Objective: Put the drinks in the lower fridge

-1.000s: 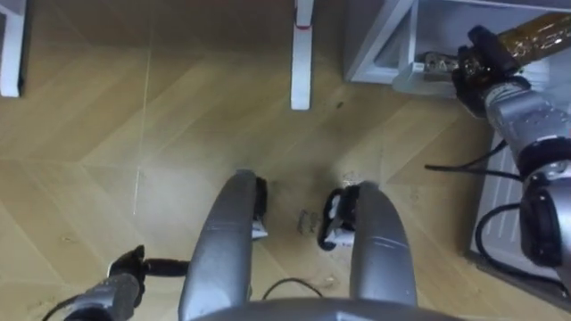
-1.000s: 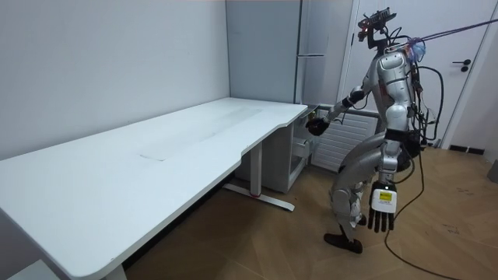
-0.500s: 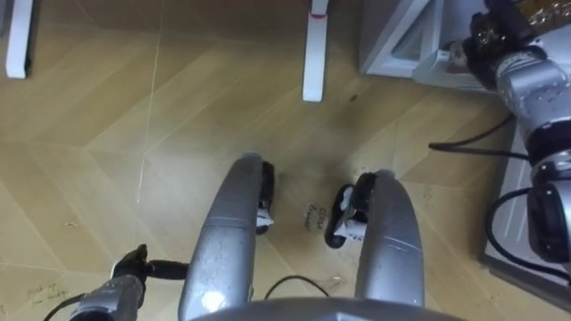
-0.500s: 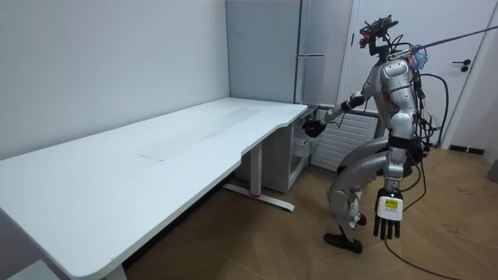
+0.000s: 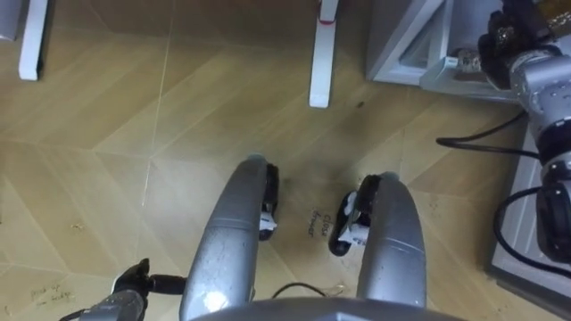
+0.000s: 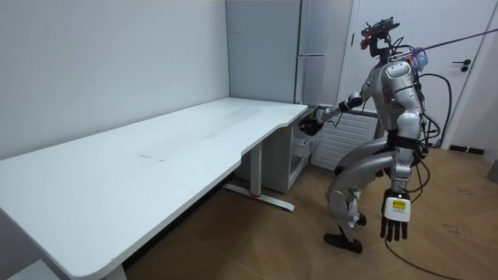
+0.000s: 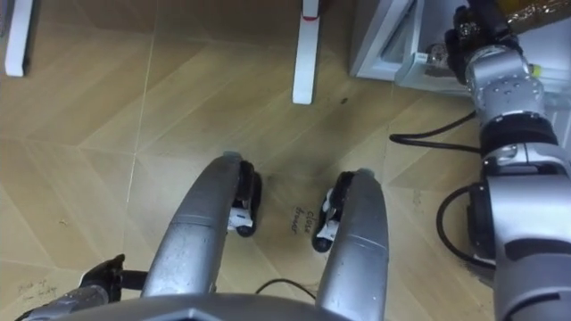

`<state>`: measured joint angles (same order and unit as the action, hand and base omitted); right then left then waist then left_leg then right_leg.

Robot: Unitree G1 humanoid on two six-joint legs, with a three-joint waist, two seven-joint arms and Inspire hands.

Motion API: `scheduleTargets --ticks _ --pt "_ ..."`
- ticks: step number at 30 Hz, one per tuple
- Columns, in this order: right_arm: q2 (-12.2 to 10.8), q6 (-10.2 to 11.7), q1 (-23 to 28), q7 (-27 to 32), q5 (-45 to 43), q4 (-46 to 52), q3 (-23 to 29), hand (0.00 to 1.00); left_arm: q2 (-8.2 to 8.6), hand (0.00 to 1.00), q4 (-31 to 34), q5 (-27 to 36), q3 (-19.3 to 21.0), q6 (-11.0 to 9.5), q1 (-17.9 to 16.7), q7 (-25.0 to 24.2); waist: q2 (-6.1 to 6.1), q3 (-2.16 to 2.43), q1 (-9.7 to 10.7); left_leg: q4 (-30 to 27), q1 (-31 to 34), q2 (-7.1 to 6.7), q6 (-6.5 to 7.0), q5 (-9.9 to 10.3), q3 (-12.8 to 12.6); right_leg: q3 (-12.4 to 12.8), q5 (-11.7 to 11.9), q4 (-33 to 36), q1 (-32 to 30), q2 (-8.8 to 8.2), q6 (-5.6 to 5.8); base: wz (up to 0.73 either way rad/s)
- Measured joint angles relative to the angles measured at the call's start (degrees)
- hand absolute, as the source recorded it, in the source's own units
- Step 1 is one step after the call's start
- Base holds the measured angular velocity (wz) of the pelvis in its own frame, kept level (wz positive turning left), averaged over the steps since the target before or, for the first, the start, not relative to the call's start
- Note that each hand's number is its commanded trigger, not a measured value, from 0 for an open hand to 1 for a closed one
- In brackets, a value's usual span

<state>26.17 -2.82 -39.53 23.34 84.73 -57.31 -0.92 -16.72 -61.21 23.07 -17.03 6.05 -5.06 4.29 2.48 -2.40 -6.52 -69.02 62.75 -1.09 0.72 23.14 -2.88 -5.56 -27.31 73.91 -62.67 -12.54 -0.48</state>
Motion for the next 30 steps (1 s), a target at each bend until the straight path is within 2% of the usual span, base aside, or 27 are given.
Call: scheduleTargets --ticks 11,17,18,30 --pt "0.0 0.3 0.1 2.3 0.4 0.0 0.0 0.0 -0.1 0.0 1.7 1.0 -0.1 -0.2 -1.2 0.2 -0.2 0.06 -0.1 1.2 -2.9 0.36 -0.22 0.3 -0.1 0.3 0.0 -1.4 2.6 0.71 0.02 -0.03" --pt "0.1 0.4 0.2 2.4 0.4 -0.3 0.0 0.0 -0.53 0.0 3.3 2.3 -0.1 -0.1 -3.7 0.7 -0.49 0.21 0.0 3.9 -5.6 0.76 -0.2 0.3 -1.2 0.8 0.5 -3.8 4.6 1.14 0.36 -0.07" --pt "0.1 0.4 0.3 2.4 0.4 -0.3 0.0 1.0 -0.62 0.0 3.9 2.3 -0.1 -0.2 -4.1 1.0 -0.49 0.2 0.0 4.1 -5.7 0.77 0.08 0.1 -1.2 0.8 0.6 -4.0 4.7 1.23 0.15 0.0" --pt "0.1 0.4 1.5 2.1 0.1 -0.3 0.0 1.0 -0.63 0.0 4.1 2.3 -0.1 -1.2 -4.2 1.7 -0.46 0.18 1.0 5.1 -6.2 0.77 -0.19 0.4 -1.4 0.8 -0.2 -4.4 5.1 1.19 -0.27 0.01"
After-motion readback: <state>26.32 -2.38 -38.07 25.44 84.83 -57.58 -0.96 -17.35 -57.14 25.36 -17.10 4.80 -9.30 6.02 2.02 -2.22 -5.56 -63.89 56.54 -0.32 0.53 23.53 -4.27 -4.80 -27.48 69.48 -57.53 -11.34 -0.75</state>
